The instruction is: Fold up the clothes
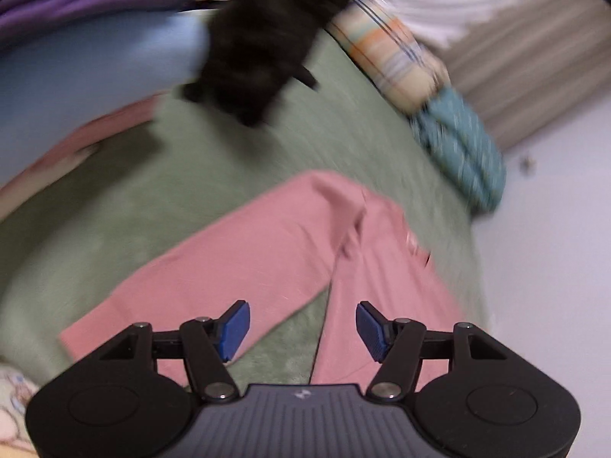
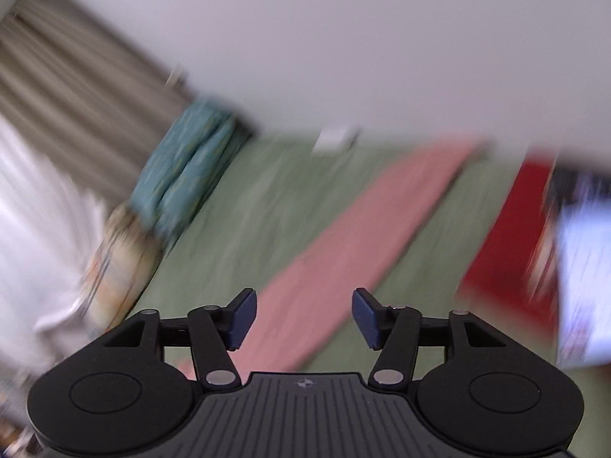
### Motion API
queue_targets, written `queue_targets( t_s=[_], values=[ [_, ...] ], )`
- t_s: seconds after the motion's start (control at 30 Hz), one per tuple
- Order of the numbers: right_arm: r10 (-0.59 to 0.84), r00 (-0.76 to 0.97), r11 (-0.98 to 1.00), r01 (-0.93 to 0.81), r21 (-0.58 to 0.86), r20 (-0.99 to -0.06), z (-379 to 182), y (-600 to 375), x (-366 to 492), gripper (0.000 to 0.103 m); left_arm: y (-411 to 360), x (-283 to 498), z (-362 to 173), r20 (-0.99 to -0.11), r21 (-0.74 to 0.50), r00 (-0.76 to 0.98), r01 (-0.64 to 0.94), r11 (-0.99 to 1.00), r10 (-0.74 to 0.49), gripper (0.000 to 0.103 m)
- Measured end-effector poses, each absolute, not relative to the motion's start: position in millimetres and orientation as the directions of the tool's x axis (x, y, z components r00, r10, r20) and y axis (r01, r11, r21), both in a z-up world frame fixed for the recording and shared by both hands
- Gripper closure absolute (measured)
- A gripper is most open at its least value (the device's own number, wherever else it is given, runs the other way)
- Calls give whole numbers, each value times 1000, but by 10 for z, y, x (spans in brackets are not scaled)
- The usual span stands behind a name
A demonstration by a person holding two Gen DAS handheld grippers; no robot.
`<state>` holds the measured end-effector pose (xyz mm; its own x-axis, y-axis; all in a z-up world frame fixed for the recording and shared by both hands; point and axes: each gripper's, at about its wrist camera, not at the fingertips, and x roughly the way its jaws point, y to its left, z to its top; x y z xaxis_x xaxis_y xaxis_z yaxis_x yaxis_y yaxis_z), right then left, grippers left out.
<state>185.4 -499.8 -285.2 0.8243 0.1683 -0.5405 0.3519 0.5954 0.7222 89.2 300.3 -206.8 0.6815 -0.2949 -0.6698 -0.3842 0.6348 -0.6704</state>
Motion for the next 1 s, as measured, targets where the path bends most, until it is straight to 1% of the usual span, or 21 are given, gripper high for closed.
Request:
queue_targets(
  t_s=[0.03, 0.1, 0.13, 0.23, 0.3, 0.47, 0.53, 0.63, 0.87, 0.9, 0.93, 1.0],
  values=[
    [184, 820, 590, 348, 728, -541, -2867, -4936, 1825, 47, 3092, 784, -2143, -671, -675, 687, -409, 615, -279, 42],
    [274, 802, 555, 319, 768, -531, -2971, -4619, 1770, 47, 3234, 610, -2336, -677, -679, 690, -449, 581, -259, 44],
    [348, 783, 534, 286, 796, -515, -3039, -4364, 1729, 47, 3285, 540, -2447, -681, -681, 687, -468, 564, -253, 44],
    [439, 745, 516, 249, 820, -502, -3038, -3971, 1618, 46, 3345, 397, -2808, -693, -690, 675, -519, 505, -252, 44],
    [485, 723, 504, 228, 833, -492, -3002, -3806, 1612, 46, 3332, 350, -2930, -701, -682, 676, -544, 488, -226, 44],
    [510, 716, 500, 205, 842, -477, -2723, -3650, 1496, 44, 3298, 297, -3059, -731, -653, 662, -609, 451, -164, 43],
    [509, 720, 497, 202, 844, -472, -2660, -3582, 1490, 43, 3295, 302, -3106, -744, -647, 647, -631, 428, -171, 43],
    [513, 723, 485, 200, 852, -462, -2647, -3525, 1441, 42, 3314, 284, -3120, -739, -652, 650, -623, 431, -177, 43],
    [508, 706, 456, 267, 849, -495, -2821, -3424, 1233, 42, 3237, 387, -3175, -619, -763, 763, -527, 374, -188, 43],
    [510, 704, 456, 266, 850, -494, -2822, -3425, 1219, 42, 3216, 428, -3186, -642, -741, 746, -545, 392, -177, 43],
    [509, 703, 456, 268, 848, -496, -2835, -3424, 1216, 42, 3194, 479, -3202, -683, -700, 713, -577, 419, -159, 44],
    [514, 703, 455, 261, 851, -491, -2825, -3423, 1205, 41, 3159, 546, -3231, -703, -675, 697, -591, 442, -140, 43]
  ],
)
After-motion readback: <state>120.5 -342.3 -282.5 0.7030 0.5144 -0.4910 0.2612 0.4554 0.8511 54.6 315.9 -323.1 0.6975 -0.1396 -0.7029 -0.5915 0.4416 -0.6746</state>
